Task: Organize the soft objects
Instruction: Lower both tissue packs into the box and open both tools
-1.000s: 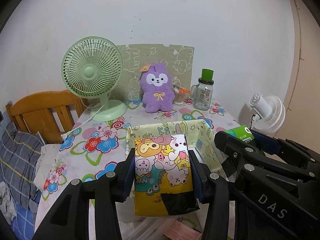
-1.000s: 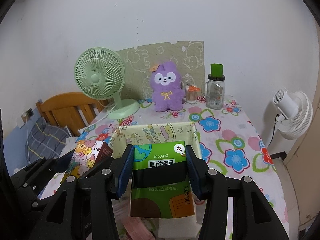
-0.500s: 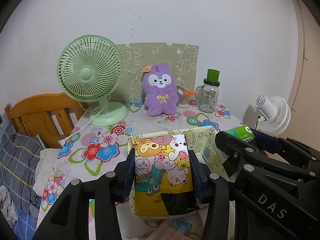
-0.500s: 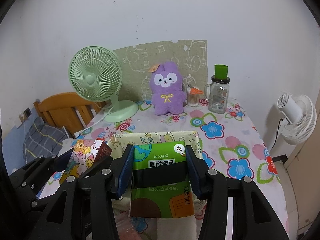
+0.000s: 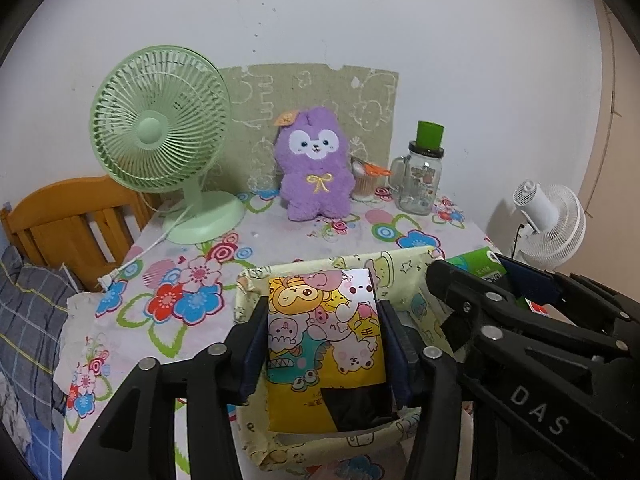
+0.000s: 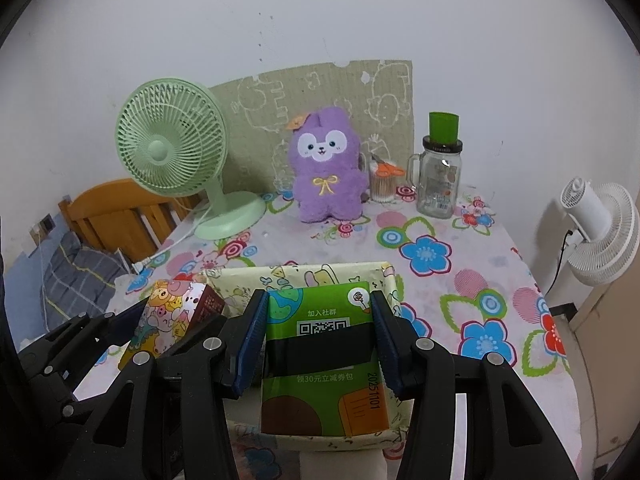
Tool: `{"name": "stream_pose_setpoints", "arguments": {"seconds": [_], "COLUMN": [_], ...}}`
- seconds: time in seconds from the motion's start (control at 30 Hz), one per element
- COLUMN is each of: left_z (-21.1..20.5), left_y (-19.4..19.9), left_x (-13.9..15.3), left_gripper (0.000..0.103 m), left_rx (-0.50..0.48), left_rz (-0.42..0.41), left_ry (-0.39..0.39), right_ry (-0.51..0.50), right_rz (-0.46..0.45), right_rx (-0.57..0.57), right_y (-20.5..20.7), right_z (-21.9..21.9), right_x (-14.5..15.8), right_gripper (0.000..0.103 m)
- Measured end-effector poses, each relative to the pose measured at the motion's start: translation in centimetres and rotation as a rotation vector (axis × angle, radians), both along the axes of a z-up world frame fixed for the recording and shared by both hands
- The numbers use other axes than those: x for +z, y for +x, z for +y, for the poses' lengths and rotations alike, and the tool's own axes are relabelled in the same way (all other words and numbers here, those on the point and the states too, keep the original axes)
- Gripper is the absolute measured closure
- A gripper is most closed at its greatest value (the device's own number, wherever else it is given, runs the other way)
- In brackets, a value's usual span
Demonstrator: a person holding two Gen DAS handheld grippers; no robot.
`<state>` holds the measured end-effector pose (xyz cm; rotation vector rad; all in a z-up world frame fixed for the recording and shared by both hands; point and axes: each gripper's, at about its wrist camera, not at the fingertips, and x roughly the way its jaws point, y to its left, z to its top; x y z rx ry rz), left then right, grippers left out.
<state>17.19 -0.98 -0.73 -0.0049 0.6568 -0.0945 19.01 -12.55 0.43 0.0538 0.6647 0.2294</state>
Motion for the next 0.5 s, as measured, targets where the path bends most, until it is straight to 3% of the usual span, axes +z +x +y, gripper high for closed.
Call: {"name": "stream_pose_setpoints", "arguments": {"seconds": [0.17, 0.43, 0.5], "left_z": [-0.4, -0.1, 0.0], "left_y": [0.3, 0.7, 0.7], "left_x": [-0.5, -0.9, -1.1], "left_gripper": [0.028, 0.023, 0.021], "left_rx": [-0.017, -0.001, 0.002], "left_rz": [0.006, 0.025, 0.028], "left_ry": [0.001, 0.004, 0.006], "right_ry": [-0.001, 0.001, 0.001], "right_rz": [0.009, 0.032, 0.04], "right_rx": [0.003, 0.03, 0.035], "right_y": [0.6, 1.2, 1.3], "right_z": [0.0, 0.8, 0.9], "right_x": [-0.5, -1.2, -1.4], "right_gripper": [0.049, 0.048, 0.041]}}
